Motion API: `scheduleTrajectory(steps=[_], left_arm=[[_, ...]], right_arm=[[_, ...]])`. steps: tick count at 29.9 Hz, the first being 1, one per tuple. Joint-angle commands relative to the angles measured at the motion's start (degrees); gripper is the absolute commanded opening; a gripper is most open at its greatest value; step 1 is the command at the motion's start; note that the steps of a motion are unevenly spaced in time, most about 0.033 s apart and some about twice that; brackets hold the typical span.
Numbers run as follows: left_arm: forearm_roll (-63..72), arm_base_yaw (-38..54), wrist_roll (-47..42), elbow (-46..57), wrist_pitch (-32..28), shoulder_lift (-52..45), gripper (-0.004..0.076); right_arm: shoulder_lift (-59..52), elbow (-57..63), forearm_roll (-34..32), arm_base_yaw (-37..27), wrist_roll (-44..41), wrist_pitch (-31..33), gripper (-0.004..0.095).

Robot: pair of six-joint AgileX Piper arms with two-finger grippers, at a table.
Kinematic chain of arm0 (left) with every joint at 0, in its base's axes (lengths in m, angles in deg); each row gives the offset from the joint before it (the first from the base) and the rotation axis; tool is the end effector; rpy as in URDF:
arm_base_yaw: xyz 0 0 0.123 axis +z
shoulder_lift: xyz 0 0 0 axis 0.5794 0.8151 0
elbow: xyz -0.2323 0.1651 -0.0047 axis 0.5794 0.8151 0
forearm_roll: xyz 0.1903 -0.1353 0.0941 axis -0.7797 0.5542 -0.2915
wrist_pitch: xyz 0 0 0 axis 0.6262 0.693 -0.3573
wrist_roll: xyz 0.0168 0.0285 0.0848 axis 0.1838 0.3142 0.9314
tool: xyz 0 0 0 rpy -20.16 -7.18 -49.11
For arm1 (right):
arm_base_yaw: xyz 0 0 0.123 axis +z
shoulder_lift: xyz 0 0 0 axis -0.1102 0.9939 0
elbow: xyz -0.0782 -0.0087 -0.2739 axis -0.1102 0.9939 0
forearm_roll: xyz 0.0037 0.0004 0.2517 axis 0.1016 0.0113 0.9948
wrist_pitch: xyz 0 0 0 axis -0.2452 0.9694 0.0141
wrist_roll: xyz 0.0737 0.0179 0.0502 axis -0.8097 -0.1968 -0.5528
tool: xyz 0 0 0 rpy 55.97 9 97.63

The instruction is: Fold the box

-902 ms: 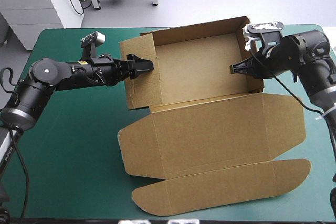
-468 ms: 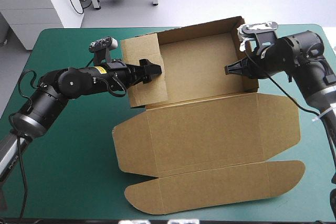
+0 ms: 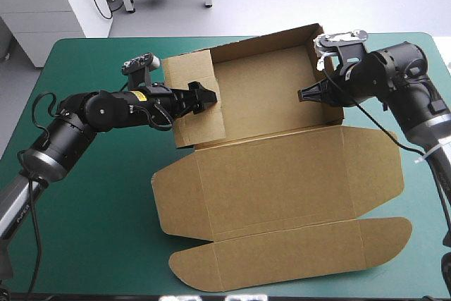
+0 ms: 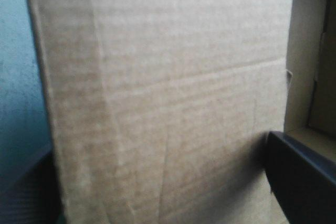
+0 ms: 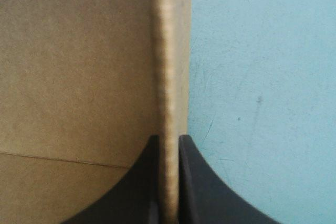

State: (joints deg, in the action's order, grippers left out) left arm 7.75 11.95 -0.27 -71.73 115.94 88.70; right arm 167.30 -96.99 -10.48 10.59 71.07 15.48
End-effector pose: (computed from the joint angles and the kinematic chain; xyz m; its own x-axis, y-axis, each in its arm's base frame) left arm 0.2723 -0.1498 0.3789 -0.7858 -0.2217 -0.5774 0.2209 0.7714 -0.5968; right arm 0.2980 0.0867 0.4169 -0.7806 -0.1264 -0.6121 -0.1847 0.9822 0.0327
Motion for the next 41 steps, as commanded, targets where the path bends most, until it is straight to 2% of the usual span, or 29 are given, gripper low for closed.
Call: scheduleTrajectory(steps=[1, 6, 13, 17, 24, 29, 38, 41], left_arm=[[6.3, -0.1, 2.7, -1.4, -1.0, -3.6, 0.0693], [12.1, -0.1, 7.6, -1.4, 0.9, -5.5, 0.0693], [8.2, -0.1, 7.0, -1.4, 2.9, -4.6, 0.0693], [1.3, -0.1, 0.2, -1.4, 3.9, -3.3, 0.0681], [-14.7, -4.6, -14.1, -1.4, -0.3, -3.2, 0.0569], [-23.7, -8.0, -21.7, -1.4, -1.7, -2.2, 0.0561], [-27.0, -8.6, -25.8, -1.4, -3.6, -1.1, 0.0561], [-27.2, -8.6, -27.0, -1.4, -4.3, -1.1, 0.0561]], right_arm=[[-2.5, -1.8, 1.5, 0.2, -0.3, -3.2, -0.0016], [-2.5, -1.8, 1.3, 0.2, -0.3, -3.2, -0.0016], [-2.5, -1.8, 1.3, 0.2, -0.3, -3.2, -0.0016], [-2.5, -1.8, 1.3, 0.2, -0.3, -3.2, -0.0016], [-2.5, -1.8, 1.4, 0.2, -1.2, -4.5, -0.0016], [-2.5, -1.8, 1.8, 1.3, -1.2, -4.6, -0.0016], [-2.6, -5.1, -10.2, 9.7, -6.1, -5.5, -0.0012], [-2.6, -7.4, -11.3, 11.0, -6.3, -5.3, -0.0012]])
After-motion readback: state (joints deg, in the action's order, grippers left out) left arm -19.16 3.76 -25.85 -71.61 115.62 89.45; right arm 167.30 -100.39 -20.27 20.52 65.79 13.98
